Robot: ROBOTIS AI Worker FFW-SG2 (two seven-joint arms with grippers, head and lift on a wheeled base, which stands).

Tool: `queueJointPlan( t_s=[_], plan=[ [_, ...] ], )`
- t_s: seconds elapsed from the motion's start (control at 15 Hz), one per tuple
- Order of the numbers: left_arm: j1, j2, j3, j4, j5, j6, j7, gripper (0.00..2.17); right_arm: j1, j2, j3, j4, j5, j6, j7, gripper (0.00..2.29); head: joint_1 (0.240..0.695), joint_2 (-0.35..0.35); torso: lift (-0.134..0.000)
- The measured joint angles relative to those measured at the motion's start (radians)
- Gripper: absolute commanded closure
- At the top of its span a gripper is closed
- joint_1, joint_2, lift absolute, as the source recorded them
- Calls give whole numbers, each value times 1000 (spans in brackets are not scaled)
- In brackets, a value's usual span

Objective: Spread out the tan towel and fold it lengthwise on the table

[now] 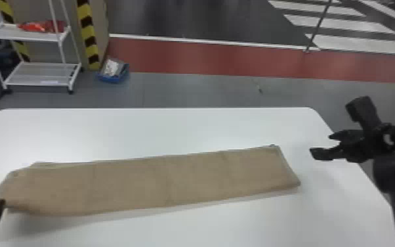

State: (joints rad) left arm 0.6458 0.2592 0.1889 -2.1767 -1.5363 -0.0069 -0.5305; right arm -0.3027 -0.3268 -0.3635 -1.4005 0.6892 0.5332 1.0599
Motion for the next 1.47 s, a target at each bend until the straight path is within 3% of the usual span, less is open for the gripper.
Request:
queueJointPlan(
  t_s=[0.33,0.47,0.73,0.93,1.07,1.13,1.2,1.33,1.4,1.47],
  plan=[
    [0,2,-25,-23,-12,-3,-1,950,1,0,2,-4,0,11,2,238,695,-170,-124],
    [-17,2,-78,-46,-40,-3,2,947,3,3,7,-18,1,31,12,235,695,-192,-124],
    [-16,3,-204,-82,-149,13,81,947,13,8,7,-39,-1,37,17,235,695,-260,-124],
    [5,24,-206,-55,-169,46,102,930,13,8,10,-40,-8,34,17,235,695,-251,-124],
    [13,30,-168,-38,-140,110,101,522,13,10,15,-39,-9,32,17,235,695,-218,-124],
    [9,29,-149,-35,-97,154,92,262,13,13,17,-39,-9,31,17,235,695,-199,-124],
    [-4,26,-124,-35,-16,194,65,144,13,16,18,-39,-8,31,16,235,695,-178,-124],
    [-99,-13,-17,-60,314,227,-207,151,13,22,22,-39,-5,33,17,238,695,-127,-124],
    [-180,-58,55,-74,494,233,-406,154,16,24,23,-41,-3,35,17,235,695,-135,-124],
    [-267,-100,115,-81,646,275,-560,154,22,25,24,-47,-2,37,17,238,695,-145,-124]
  ],
)
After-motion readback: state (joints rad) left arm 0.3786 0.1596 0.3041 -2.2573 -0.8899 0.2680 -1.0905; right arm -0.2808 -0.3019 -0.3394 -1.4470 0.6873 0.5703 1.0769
